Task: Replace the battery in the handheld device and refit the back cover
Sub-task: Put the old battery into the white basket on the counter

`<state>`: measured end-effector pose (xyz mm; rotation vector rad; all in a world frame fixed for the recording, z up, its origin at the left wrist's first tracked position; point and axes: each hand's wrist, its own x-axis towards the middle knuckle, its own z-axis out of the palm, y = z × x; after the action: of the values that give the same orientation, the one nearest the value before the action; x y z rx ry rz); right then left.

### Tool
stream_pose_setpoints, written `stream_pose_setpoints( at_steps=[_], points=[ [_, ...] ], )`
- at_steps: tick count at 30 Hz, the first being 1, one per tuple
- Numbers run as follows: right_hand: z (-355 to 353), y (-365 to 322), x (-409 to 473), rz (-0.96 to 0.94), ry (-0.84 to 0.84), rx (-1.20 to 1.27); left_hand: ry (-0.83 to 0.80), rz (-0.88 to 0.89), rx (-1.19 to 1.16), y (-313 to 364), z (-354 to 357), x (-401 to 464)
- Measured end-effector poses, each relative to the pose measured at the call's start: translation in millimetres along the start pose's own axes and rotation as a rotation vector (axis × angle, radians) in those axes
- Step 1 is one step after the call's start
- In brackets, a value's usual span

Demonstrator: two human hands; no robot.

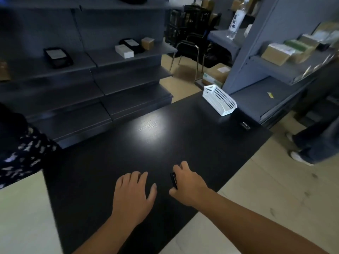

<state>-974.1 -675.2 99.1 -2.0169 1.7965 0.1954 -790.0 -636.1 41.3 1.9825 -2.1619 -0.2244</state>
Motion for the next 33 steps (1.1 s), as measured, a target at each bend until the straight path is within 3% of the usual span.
stream_pose_setpoints(
  at_steps=[17,33],
  points=[
    [-147,325,158,-0.076,0.067,-0.045,0.000,-0.128,0.050,285,71,221],
    [-213,454,326,-0.097,-0.047,-0.146,-0.077,-0.274,0.041,332,117,389]
  ],
)
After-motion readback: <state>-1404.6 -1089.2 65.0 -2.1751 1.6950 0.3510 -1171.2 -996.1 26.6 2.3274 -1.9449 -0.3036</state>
